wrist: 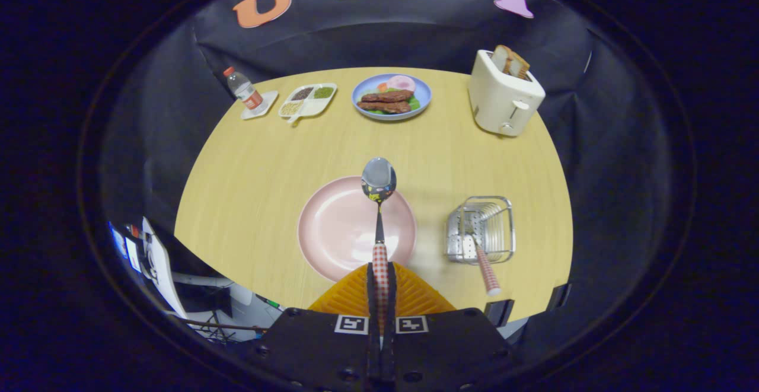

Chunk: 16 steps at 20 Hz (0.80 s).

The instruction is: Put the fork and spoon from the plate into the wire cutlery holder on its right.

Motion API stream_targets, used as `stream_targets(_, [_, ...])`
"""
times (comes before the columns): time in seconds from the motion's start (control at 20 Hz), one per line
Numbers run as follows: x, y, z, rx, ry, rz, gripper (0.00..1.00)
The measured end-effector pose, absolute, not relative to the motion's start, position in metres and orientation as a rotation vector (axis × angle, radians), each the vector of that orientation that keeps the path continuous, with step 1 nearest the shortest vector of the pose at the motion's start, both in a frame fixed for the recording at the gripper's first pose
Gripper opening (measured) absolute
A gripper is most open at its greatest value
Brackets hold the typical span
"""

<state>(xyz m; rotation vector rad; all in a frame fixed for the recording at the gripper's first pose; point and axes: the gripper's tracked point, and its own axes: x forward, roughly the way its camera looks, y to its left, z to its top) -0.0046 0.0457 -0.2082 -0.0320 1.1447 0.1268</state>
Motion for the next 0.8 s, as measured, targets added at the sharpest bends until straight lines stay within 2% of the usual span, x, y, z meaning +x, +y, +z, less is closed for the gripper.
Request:
stream_targets(0.35, [-0.016, -0.042, -0.178, 0.078, 1.393, 0.046, 0.02])
stream_targets(0.8, [-0.005, -0.076, -0.199, 0.053, 1.64, 0.029, 0.02])
